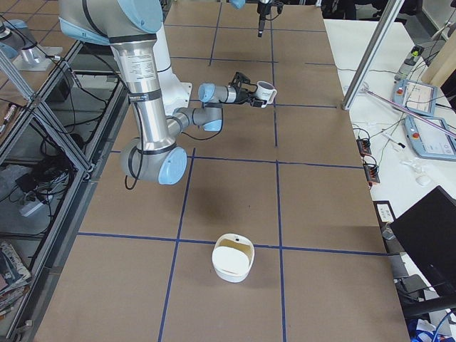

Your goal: Left arm hands cup to right arm to dump lemon

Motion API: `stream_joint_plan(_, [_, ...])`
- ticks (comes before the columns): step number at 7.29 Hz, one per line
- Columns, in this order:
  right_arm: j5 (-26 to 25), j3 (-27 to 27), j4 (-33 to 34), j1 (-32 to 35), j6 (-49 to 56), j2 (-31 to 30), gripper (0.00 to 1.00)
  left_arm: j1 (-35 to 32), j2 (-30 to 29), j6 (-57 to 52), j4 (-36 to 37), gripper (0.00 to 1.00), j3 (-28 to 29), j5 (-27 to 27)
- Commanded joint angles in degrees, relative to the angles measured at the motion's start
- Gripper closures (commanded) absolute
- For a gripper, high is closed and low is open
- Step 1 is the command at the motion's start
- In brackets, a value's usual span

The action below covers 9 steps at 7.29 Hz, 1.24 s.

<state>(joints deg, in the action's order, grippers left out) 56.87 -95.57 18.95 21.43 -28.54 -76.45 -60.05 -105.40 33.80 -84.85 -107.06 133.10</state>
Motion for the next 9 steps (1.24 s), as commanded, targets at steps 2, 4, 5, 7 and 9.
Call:
stream_joint_plan(2, [0.43,-1.99,-22.42,2.91,-0.56,-20.18,0.81,-4.72,5.73,-9.3,1.86,0.0,-0.35,-2.13])
stream_joint_plan(4, [0.43,-6.36,-22.91,6.24,-0.56,-28.26,0.81,-4.29,5.12,-2.02,1.35,0.0,-0.52,-4.16])
stream_joint_plan(5, [0.44,-6.47,-24.47,8.61,-0.9,-31.01,0.81,-4.11,4.86,-1.46,1.35,0.0,-0.87,-4.16])
stream_joint_plan(7, [0.0,-2.81,-34.95,8.9,-7.38,-35.67,0.82,-2.1,3.37,3.17,1.26,0.0,-1.05,-4.25])
stream_joint_plan(9, [0.26,11.12,-56.45,9.25,-7.67,-39.29,0.84,-0.51,3.01,3.81,1.26,0.0,-1.05,-5.83])
